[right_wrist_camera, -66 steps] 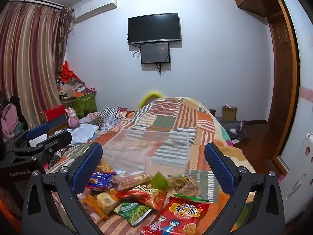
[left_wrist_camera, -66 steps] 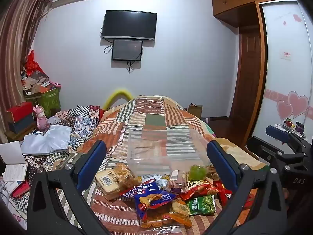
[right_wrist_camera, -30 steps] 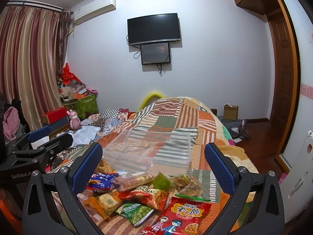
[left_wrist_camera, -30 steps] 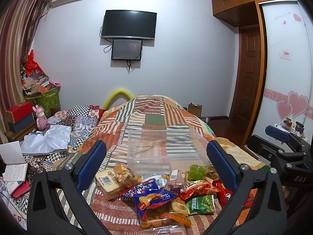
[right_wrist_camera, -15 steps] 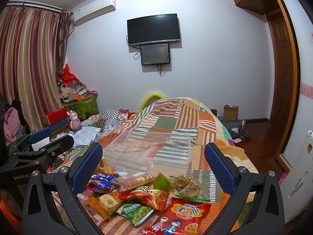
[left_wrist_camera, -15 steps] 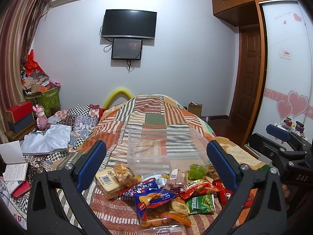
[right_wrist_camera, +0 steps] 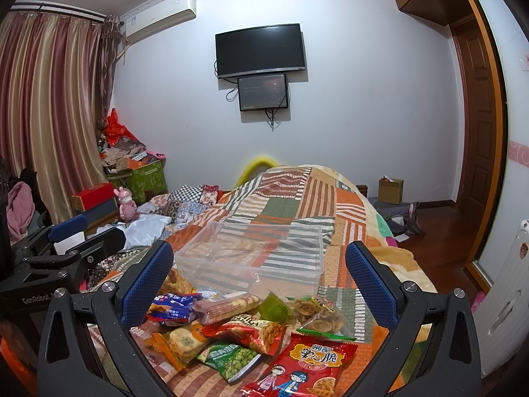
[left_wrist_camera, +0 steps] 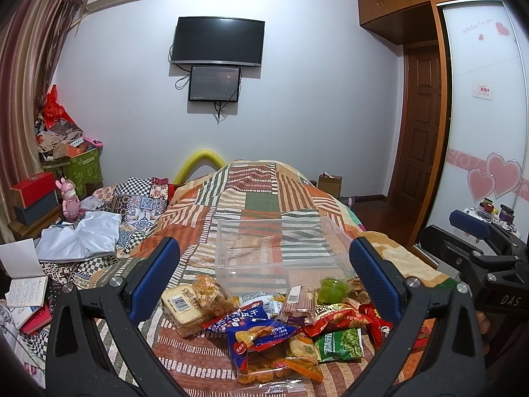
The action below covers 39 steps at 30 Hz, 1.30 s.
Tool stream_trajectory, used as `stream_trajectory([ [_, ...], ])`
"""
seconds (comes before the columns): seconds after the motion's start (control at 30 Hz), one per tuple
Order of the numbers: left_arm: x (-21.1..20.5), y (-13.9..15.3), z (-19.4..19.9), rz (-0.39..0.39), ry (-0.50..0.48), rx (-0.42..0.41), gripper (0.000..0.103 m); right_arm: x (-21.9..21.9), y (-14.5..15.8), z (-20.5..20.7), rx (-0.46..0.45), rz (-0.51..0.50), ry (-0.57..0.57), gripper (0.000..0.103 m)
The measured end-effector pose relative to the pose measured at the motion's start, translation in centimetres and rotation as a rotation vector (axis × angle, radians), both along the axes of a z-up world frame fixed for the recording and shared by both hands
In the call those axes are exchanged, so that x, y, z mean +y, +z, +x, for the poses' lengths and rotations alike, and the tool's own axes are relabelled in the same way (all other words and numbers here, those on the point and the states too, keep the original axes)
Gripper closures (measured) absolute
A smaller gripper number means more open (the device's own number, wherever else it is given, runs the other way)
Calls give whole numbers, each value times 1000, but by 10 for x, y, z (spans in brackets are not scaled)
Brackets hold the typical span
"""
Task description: Organize snacks
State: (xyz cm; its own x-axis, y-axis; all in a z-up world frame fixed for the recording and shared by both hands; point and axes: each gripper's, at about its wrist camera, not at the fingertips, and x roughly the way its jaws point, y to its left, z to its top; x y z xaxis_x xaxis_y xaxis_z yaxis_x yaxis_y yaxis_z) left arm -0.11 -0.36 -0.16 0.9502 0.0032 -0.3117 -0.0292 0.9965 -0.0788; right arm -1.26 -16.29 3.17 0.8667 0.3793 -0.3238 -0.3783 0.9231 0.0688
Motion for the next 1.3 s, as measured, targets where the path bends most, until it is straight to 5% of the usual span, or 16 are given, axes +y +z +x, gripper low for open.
stream_trajectory([
  [0.73,-2,-1,1,3,-1,18,0,1,0,2,14,6,0,0],
  [1.3,8,-62,42,-18,-23,263,0,-24,-44,34,174,-75,-51,0],
])
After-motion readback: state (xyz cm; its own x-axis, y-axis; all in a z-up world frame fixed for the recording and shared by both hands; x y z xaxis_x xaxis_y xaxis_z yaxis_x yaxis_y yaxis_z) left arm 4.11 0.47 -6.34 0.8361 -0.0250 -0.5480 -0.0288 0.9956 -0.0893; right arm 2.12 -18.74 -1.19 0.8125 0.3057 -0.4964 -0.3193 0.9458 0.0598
